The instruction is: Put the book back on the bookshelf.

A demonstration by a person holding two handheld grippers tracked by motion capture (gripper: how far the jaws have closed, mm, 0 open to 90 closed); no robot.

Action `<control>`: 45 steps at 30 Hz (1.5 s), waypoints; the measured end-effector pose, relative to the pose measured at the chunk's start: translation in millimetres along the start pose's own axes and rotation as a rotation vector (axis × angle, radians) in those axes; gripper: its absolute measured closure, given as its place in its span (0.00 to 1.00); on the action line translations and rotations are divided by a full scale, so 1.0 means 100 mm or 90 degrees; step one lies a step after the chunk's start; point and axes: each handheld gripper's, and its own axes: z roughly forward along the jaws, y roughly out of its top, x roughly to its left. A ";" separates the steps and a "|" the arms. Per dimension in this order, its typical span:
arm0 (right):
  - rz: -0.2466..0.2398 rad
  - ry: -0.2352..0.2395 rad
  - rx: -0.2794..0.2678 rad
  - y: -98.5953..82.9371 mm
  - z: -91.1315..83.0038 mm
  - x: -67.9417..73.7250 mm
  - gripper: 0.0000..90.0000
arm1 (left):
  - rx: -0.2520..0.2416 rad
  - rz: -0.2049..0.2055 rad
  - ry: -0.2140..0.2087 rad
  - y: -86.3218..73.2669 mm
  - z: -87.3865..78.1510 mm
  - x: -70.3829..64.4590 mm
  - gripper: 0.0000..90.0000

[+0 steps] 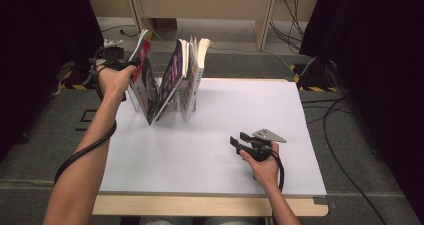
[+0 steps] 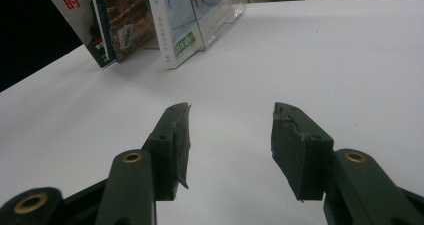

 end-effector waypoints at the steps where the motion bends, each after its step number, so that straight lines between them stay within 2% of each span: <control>1: -0.003 0.001 0.000 0.00 0.00 0.00 0.56 | 0.000 0.002 0.001 0.00 0.01 -0.01 0.92; 5: -0.001 0.001 0.001 0.00 0.00 0.00 0.56 | 0.005 0.004 -0.019 0.01 0.01 -0.06 0.86; 9: -0.003 0.001 0.000 0.00 0.00 0.00 0.56 | 0.002 0.016 -0.023 0.01 0.00 -0.10 0.81; 13: -0.003 0.003 0.000 0.00 0.00 0.01 0.56 | 0.008 0.021 -0.031 0.02 -0.01 -0.12 0.81; 19: -0.003 0.003 0.002 -0.01 0.01 0.00 0.55 | 0.018 0.015 -0.041 -0.01 0.03 -0.14 0.81; 23: -0.003 0.003 0.002 -0.01 0.01 0.00 0.55 | 0.024 0.040 -0.037 0.00 0.03 -0.16 0.83; 31: -0.005 0.003 0.003 -0.01 0.02 0.01 0.55 | 0.036 0.061 -0.040 0.03 0.04 -0.24 0.85; 37: -0.004 0.003 0.004 -0.01 0.02 0.01 0.55 | 0.040 0.053 -0.049 0.02 0.06 -0.28 0.84; 42: -0.003 0.004 0.005 -0.02 0.01 0.01 0.55 | 0.030 0.036 -0.050 0.03 0.04 -0.26 0.84; 45: -0.005 0.004 0.004 -0.02 0.01 0.00 0.55 | 0.029 0.024 -0.054 0.03 0.02 -0.23 0.80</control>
